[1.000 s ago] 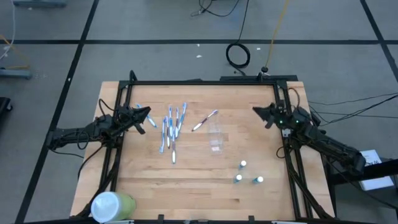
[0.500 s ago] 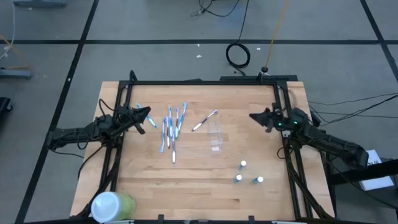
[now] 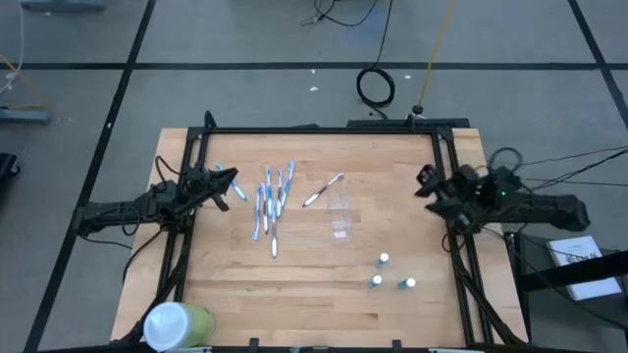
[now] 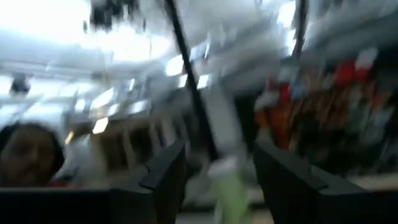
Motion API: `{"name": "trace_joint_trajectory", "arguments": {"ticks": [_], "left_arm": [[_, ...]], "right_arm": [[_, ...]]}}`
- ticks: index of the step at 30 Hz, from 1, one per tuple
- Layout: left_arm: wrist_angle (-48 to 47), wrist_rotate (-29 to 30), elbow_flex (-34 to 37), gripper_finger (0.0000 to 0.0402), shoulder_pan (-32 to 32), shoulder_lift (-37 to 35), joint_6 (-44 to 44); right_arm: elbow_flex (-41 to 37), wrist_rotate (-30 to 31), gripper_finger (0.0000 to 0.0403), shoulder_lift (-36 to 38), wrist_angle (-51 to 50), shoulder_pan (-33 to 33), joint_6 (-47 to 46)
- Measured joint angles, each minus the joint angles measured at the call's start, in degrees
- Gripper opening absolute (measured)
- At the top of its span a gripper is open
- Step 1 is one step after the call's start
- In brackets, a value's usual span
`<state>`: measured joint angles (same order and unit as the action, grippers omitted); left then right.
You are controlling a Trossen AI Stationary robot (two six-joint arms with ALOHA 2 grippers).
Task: Pick & Place toothbrushing station
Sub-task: Put the blue mouthwash into the transparent organizer
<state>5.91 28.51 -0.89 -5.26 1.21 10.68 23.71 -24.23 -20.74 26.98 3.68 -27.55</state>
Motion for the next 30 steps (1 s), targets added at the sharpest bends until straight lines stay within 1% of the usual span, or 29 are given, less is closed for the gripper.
{"name": "trace_joint_trajectory", "arguments": {"ticks": [2, 3, 6, 9, 12, 15, 19, 26, 30], "left_arm": [[0.2, 0.0, 0.0, 0.0047, 0.0, 0.0, 0.0], [0.2, 0.0, 0.0, 0.0047, 0.0, 0.0, 0.0], [0.2, 0.0, 0.0, 0.0047, 0.0, 0.0, 0.0], [0.2, 0.0, 0.0, 0.0047, 0.0, 0.0, 0.0], [0.2, 0.0, 0.0, 0.0047, 0.0, 0.0, 0.0], [0.2, 0.0, 0.0, 0.0047, 0.0, 0.0, 0.0], [0.2, 0.0, 0.0, 0.0047, 0.0, 0.0, 0.0], [0.2, 0.0, 0.0, 0.0047, 0.0, 0.0, 0.0], [0.2, 0.0, 0.0, 0.0047, 0.0, 0.0, 0.0]], "right_arm": [[7.1, 0.6, 0.0202, -3.6, -14.1, -4.1, 2.4], [10.9, 2.2, 0.0205, -5.5, -22.4, -6.1, 3.2], [22.1, 10.7, 0.0207, -12.6, -45.3, -11.8, 3.6], [31.6, 17.5, 0.0204, -20.0, -62.8, -16.9, -1.1], [37.3, 20.5, 0.0200, -26.4, -74.5, -21.8, -9.1], [39.3, 21.2, 0.0199, -32.1, -80.8, -26.6, -18.1], [39.4, 21.0, 0.0198, -38.5, -84.2, -31.6, -26.9], [39.4, 19.5, 0.0198, -47.4, -85.1, -36.5, -32.4], [39.4, 19.5, 0.0198, -51.1, -85.1, -39.2, -33.4]]}}
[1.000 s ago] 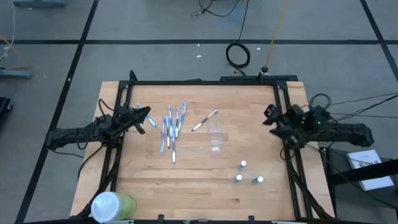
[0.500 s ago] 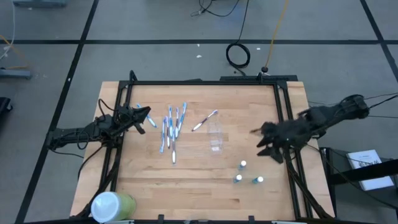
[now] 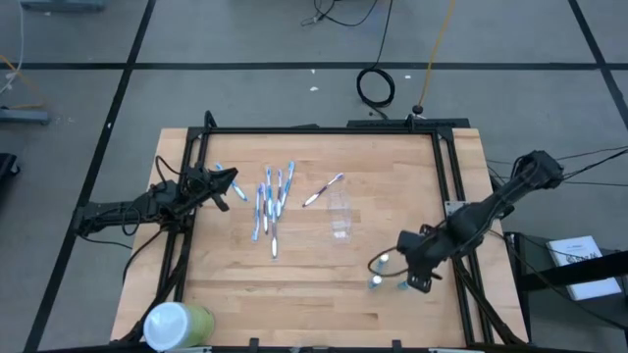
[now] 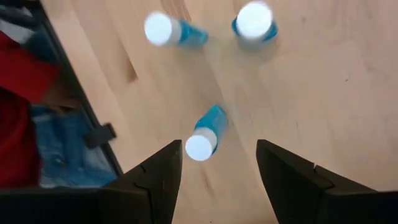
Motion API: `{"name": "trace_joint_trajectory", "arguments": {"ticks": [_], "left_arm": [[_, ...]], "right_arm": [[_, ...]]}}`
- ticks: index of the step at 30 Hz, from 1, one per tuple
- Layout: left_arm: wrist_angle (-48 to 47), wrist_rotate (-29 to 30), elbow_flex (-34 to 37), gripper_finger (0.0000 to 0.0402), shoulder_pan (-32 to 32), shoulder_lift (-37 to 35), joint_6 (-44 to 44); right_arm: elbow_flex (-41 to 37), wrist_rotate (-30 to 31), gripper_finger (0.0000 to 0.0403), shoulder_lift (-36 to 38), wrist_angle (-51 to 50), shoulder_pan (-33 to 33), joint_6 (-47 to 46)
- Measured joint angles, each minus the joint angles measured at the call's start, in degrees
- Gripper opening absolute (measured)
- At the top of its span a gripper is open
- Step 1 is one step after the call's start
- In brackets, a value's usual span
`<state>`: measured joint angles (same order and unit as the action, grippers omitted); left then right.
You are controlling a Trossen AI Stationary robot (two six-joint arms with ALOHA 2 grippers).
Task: Pick & Place toothbrushing station
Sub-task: Put the blue mouthwash into the transparent organizer
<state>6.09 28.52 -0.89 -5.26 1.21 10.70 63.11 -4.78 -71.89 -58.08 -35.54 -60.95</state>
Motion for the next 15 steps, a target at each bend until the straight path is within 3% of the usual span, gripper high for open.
{"name": "trace_joint_trajectory", "arguments": {"ticks": [15], "left_arm": [[0.0, 0.0, 0.0, 0.0047, 0.0, 0.0, 0.0]], "right_arm": [[0.2, 5.0, 0.0198, -10.7, -0.6, -6.1, 3.0]]}}
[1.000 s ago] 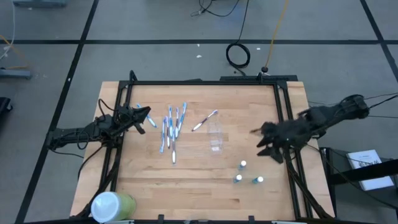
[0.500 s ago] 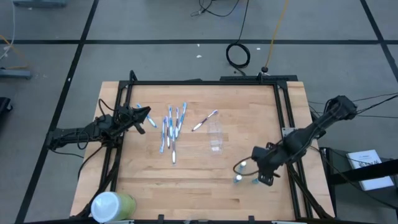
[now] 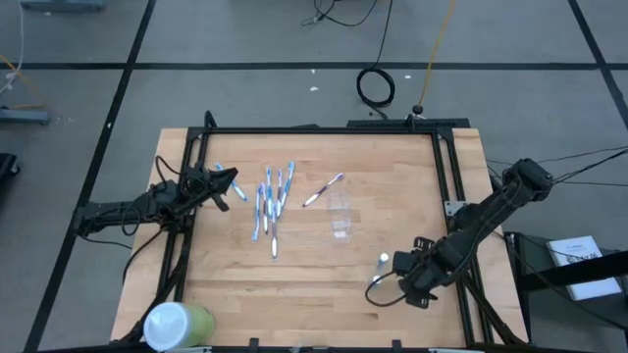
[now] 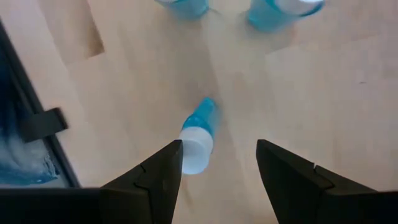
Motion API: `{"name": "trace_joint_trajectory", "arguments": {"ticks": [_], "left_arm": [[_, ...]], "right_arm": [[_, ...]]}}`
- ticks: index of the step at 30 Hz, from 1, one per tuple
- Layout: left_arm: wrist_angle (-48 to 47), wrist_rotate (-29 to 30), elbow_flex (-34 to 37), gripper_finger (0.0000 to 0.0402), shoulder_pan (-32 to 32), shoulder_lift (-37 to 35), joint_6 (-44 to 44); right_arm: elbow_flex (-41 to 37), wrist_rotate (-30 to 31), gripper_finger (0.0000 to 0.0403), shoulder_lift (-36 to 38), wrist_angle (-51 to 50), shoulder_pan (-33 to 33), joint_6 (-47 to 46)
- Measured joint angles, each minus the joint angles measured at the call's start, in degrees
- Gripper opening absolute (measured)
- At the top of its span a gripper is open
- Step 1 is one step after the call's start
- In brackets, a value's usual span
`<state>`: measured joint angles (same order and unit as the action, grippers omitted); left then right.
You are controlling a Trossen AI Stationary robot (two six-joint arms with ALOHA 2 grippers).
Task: Pick & Place toothbrushing station
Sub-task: Put the blue mouthwash into the transparent organizer
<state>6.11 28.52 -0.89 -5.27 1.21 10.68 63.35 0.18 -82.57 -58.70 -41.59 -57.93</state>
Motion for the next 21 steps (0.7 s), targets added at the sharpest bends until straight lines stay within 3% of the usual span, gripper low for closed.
{"name": "trace_joint_trajectory", "arguments": {"ticks": [21], "left_arm": [[0.0, 0.0, 0.0, 0.0047, 0.0, 0.0, 0.0]], "right_arm": [[-0.3, 1.3, 0.0198, 1.6, -0.2, -0.1, -1.4]]}}
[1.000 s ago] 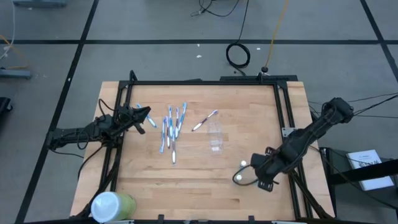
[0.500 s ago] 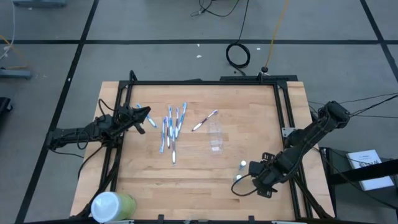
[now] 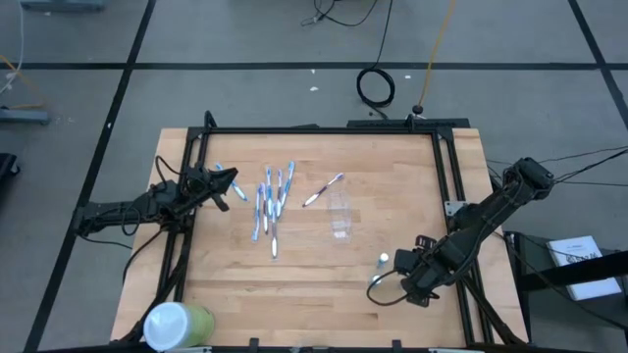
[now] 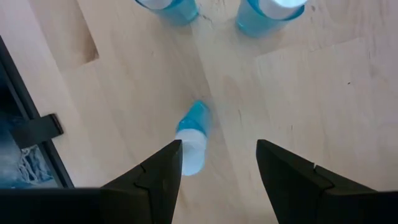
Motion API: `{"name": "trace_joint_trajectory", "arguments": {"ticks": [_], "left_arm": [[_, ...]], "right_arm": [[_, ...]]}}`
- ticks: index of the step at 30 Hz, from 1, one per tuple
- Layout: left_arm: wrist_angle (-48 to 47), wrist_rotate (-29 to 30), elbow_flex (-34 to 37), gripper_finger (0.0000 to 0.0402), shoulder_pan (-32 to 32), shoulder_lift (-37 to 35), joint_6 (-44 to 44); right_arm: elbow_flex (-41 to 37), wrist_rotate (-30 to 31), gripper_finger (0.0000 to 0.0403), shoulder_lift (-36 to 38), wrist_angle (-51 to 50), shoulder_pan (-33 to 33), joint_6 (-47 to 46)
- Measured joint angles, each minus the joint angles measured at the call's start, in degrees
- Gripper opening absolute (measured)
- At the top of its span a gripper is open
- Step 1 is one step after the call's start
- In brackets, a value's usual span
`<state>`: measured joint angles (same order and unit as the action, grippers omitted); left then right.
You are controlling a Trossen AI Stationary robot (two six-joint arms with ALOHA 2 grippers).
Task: Pick & Place toothbrushing station
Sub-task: Put the blue mouthwash into the transparent organizer
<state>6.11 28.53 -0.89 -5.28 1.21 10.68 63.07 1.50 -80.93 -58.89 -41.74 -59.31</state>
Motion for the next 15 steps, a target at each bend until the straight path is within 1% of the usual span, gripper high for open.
{"name": "trace_joint_trajectory", "arguments": {"ticks": [7, 10, 15], "left_arm": [[0.0, 0.0, 0.0, 0.0047, 0.0, 0.0, 0.0], [0.0, 0.0, 0.0, 0.0047, 0.0, 0.0, 0.0], [0.0, 0.0, 0.0, 0.0047, 0.0, 0.0, 0.0]], "right_arm": [[0.0, -0.3, 0.0198, 0.0, 0.4, 0.0, 0.1], [0.0, -2.5, 0.0204, 0.0, 0.9, -0.6, 0.9], [0.0, -4.7, 0.0221, 0.0, 1.5, -0.8, -2.0]]}}
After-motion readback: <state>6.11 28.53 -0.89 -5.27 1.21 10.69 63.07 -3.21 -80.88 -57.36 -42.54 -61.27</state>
